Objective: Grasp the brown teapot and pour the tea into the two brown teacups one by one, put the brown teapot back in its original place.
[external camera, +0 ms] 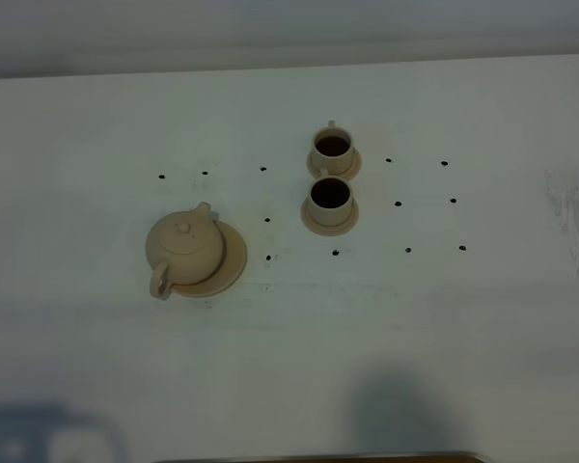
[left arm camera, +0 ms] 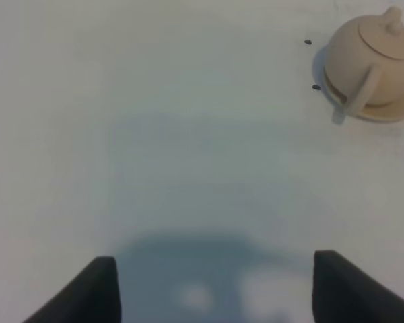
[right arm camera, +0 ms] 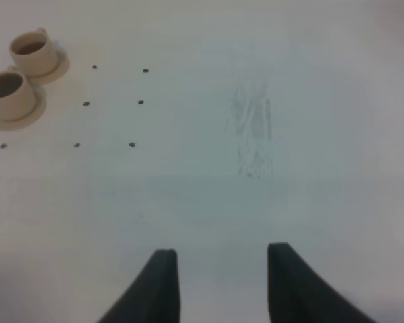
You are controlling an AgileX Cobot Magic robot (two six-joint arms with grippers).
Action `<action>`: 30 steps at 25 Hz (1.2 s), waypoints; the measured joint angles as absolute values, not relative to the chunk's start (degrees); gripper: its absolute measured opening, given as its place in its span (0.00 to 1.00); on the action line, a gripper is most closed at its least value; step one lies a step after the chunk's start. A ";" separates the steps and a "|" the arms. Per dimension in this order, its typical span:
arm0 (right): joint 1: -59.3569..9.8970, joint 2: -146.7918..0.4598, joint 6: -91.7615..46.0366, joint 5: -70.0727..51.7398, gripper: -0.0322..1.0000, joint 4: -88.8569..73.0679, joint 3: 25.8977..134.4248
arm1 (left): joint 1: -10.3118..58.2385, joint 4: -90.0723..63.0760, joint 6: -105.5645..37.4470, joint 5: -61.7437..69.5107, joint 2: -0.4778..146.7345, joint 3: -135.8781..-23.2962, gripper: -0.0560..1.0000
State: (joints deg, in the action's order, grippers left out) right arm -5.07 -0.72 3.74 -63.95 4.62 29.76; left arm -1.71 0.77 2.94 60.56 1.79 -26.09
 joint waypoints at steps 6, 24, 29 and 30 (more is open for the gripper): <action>-5.07 -0.72 3.74 -63.95 0.33 4.62 29.76 | -1.71 0.77 2.94 60.56 -0.26 -26.09 0.67; -5.07 -0.72 3.74 -63.95 0.33 4.62 29.76 | -1.71 0.77 2.92 60.56 -0.26 -26.09 0.67; -5.07 -0.72 3.74 -63.95 0.33 4.62 29.76 | -1.71 0.77 2.92 60.56 -0.26 -26.09 0.67; -5.07 -0.72 3.74 -63.95 0.33 4.62 29.76 | -1.71 0.77 2.92 60.56 -0.26 -26.09 0.67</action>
